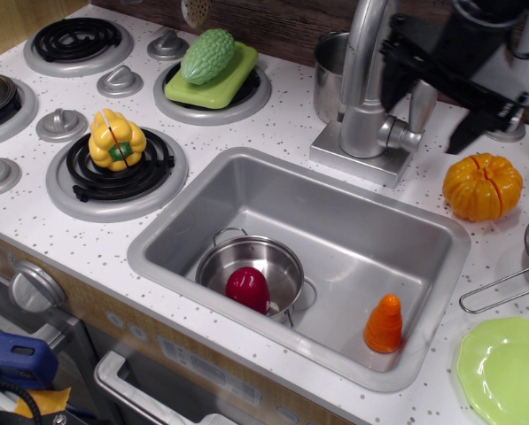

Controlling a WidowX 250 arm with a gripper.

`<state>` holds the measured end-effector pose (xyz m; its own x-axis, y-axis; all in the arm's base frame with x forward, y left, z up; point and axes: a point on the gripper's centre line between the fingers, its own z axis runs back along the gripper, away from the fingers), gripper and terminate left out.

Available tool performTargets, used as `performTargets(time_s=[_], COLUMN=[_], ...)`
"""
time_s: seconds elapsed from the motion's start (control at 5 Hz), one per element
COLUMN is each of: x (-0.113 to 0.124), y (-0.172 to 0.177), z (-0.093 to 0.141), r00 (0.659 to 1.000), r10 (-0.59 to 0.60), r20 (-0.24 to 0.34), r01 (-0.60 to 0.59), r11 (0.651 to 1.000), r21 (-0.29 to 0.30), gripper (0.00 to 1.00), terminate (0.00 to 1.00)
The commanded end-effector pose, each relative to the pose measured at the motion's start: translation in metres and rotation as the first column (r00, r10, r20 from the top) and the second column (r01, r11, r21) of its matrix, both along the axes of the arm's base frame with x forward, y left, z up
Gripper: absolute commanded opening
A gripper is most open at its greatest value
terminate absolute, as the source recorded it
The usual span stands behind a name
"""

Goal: Turn faucet front to left

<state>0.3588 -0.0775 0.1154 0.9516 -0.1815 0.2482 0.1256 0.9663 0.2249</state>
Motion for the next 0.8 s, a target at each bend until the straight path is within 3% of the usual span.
performTargets(time_s=[0.0, 0.6], x=[0.009, 0.017], y=[0.028, 0.074], z=[0.028, 0.026], r00=[0.998, 0.994], r10=[-0.042, -0.107], r20=[0.053, 0.035], r01=[0.042, 0.109], r11=[0.999, 0.993], r21=[-0.004, -0.047], gripper=[1.00, 1.00], terminate=[0.00, 0.00])
